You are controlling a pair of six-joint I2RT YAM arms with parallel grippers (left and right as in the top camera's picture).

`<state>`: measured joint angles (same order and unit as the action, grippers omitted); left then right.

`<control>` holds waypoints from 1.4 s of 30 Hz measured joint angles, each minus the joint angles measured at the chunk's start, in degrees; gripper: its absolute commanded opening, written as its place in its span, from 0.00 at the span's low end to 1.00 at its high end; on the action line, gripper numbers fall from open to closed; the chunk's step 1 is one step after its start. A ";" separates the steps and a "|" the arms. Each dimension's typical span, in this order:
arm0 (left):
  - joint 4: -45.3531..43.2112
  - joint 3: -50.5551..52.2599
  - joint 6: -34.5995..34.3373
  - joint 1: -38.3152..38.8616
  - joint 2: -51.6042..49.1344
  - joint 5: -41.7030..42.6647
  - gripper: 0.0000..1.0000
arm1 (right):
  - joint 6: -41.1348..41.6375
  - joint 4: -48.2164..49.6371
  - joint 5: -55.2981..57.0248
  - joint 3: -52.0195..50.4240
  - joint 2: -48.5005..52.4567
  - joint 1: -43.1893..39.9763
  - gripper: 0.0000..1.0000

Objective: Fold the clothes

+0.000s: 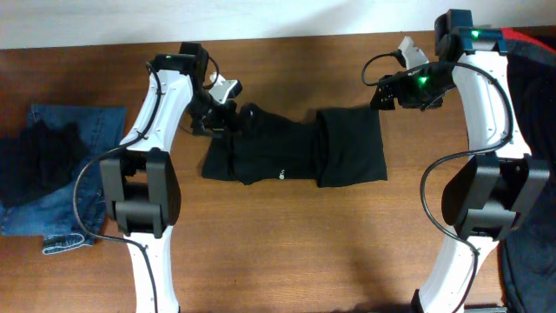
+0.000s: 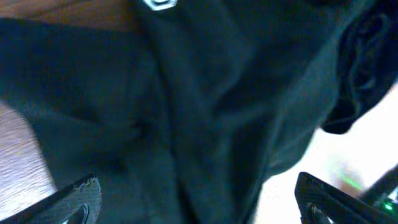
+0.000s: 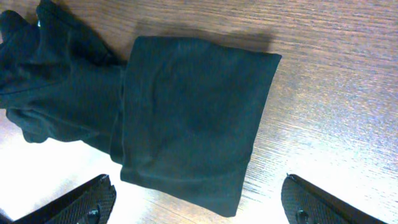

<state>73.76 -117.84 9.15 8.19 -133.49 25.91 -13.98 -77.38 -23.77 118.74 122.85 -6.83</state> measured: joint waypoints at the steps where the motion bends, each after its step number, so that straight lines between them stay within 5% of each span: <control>1: -0.11 0.00 -0.15 -0.02 0.00 -0.68 0.99 | 0.00 0.00 -0.02 0.00 0.00 0.00 0.90; 21: 0.55 -0.24 -2.95 -0.26 -6.10 -9.57 0.99 | -0.02 -0.24 0.22 -0.02 0.00 0.00 0.91; 30: 3.67 -0.22 1.79 -0.70 -7.72 8.11 0.89 | 0.00 -0.24 0.37 0.00 0.00 0.00 0.92; 31: 3.63 -0.22 2.27 -0.70 -8.00 9.53 0.80 | 0.02 -0.26 0.37 0.00 0.00 0.00 0.92; 36: 3.76 -0.07 5.07 -0.68 -8.94 12.44 0.71 | -0.04 -0.26 0.37 0.00 0.00 0.00 0.92; 41: 3.30 0.22 6.60 -0.66 -9.49 13.16 0.44 | 0.02 -0.26 0.37 -0.02 0.00 0.00 0.92; 42: 3.32 0.28 6.91 -0.66 -9.51 13.16 0.14 | 0.00 -0.28 0.37 -0.02 0.00 0.00 0.92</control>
<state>77.08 -117.56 16.05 7.53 -143.00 39.07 -13.98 -77.67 -23.40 118.72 122.85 -6.83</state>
